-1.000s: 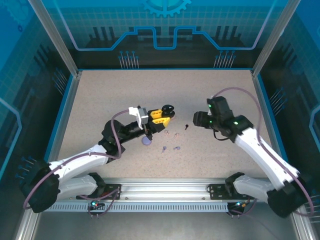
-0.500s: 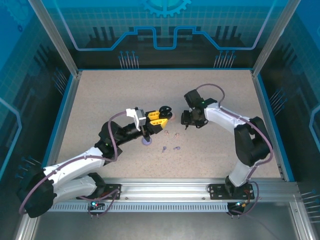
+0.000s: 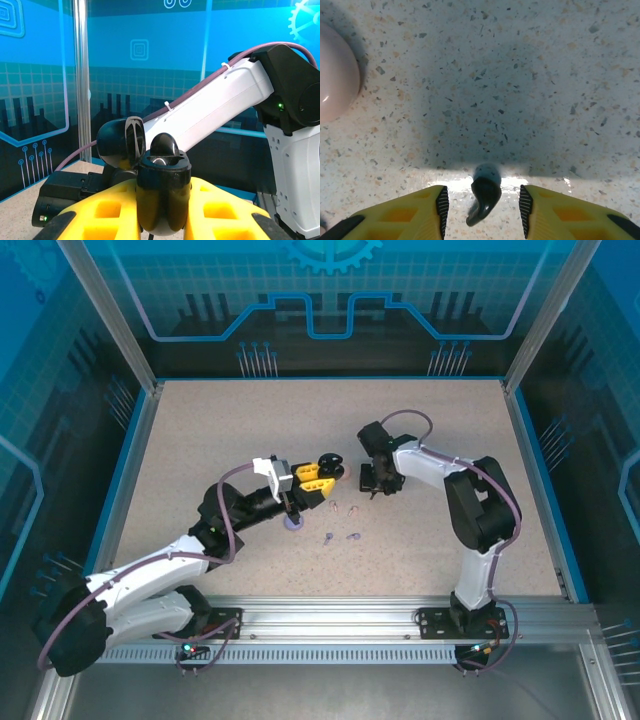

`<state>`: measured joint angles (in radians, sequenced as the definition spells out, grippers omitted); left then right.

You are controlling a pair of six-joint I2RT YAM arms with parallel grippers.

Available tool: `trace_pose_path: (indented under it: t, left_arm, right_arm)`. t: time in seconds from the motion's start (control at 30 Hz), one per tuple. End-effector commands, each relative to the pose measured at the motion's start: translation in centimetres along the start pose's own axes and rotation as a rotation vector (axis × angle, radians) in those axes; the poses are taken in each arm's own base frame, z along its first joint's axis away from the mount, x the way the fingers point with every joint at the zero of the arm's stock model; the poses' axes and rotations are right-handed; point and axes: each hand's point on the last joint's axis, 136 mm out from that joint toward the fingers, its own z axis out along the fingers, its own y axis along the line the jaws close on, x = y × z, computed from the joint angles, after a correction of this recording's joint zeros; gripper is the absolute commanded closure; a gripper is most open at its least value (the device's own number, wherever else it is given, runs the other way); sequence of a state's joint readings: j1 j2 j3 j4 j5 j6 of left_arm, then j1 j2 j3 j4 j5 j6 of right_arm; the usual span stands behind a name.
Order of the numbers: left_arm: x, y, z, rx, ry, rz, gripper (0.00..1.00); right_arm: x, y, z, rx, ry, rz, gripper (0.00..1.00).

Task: Insert the wireless bluetooth earbuds into the charging case

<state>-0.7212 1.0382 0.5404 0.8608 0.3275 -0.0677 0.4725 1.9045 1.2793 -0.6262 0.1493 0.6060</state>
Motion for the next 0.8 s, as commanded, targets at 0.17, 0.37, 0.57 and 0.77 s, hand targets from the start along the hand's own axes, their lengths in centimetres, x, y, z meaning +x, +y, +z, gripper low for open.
trace_pose_path:
  t: [0.17,0.37,0.57,0.77]
  left_arm:
    - [-0.6,-0.2,-0.4,-0.011,-0.021,0.035,0.97]
    - [-0.7,-0.2,-0.5,-0.012,-0.02,0.039,0.97]
    - [-0.6,-0.1,-0.5,-0.017,-0.015,0.04,0.97]
    - [-0.5,0.0,-0.6,-0.026,-0.006,0.042,0.97]
  right_arm:
    - [0.2,0.4,0.8,0.023,0.04,-0.015,0.59]
    - [0.6,0.4,1.3,0.027,0.067,-0.022,0.62]
    - [1.3,0.2,1.9,0.042,0.093,-0.038,0.64]
    - [2.1,-0.1,2.6,0.055,0.133,-0.056,0.67]
